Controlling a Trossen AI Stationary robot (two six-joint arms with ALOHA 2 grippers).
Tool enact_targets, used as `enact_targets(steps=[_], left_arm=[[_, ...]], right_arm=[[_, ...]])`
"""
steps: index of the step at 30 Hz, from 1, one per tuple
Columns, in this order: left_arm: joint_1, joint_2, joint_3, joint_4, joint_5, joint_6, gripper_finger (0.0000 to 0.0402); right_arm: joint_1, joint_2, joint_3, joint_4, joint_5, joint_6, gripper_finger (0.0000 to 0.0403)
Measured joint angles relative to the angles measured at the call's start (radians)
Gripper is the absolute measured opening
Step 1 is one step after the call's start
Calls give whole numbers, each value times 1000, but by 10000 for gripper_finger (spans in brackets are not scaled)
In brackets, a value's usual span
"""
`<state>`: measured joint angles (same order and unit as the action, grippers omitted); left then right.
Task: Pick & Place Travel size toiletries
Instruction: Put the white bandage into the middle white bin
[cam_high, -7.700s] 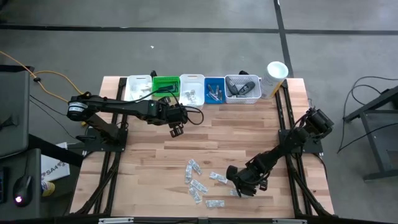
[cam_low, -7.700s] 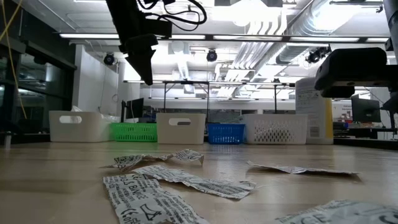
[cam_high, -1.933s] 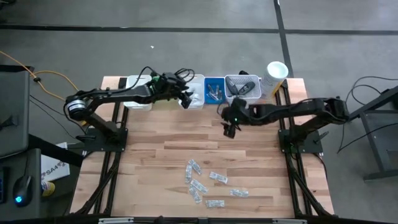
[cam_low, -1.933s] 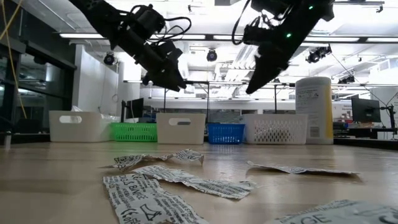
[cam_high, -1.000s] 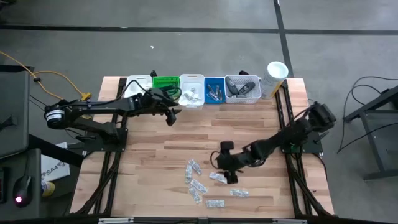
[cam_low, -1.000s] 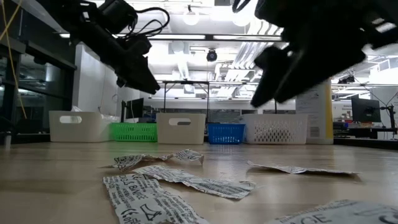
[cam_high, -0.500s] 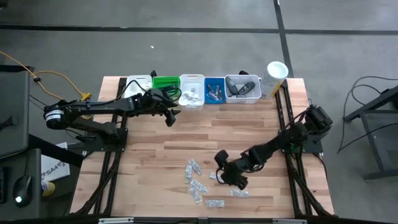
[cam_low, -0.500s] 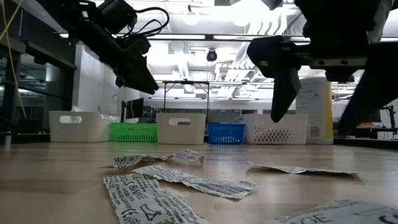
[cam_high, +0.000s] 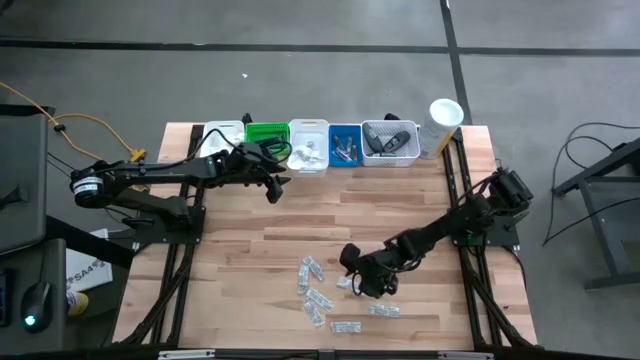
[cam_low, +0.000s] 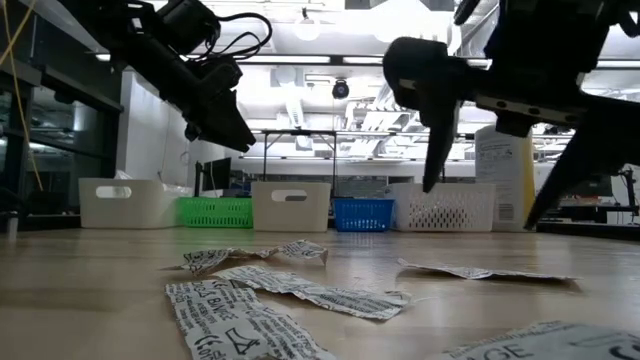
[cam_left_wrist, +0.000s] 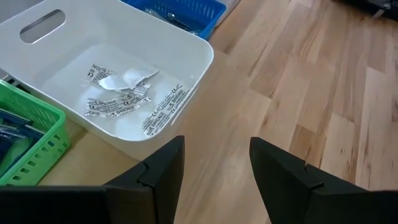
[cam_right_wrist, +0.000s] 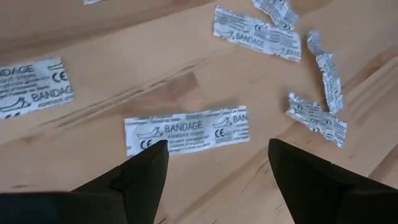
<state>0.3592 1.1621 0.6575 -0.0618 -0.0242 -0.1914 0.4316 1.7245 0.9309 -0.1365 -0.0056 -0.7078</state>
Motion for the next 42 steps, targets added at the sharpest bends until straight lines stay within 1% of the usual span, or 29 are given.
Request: enact_targets(steps=[2,6,11,14,17,23,28,33,35,37,42], left_arm=[[0,0,0,0,0,0,182],[0,0,0,0,0,0,182],[0,0,0,0,0,0,182],[0,0,1,0,0,0,182],[0,0,1,-3,0,0,182],[0,0,1,-12,2,0,182],[0,0,1,-13,10,1,182],[0,0,1,-15,11,3,182],[0,0,1,-16,11,3,182],[0,0,1,-16,11,3,182],[0,0,1,-16,10,3,182]], right_arm=[[0,0,16,-37,10,-5,270],[0,11,106,-119,29,-28,270],[0,108,232,-280,-10,-41,270],[6,162,284,-364,-17,-91,270],[7,197,321,-408,-26,-108,270],[6,207,329,-404,-49,-98,270],[7,242,329,-406,-72,-90,270],[13,258,333,-404,-70,-85,270],[11,259,333,-405,-80,-66,262],[6,259,333,-414,-92,-51,245],[6,261,331,-451,-130,-26,179]])
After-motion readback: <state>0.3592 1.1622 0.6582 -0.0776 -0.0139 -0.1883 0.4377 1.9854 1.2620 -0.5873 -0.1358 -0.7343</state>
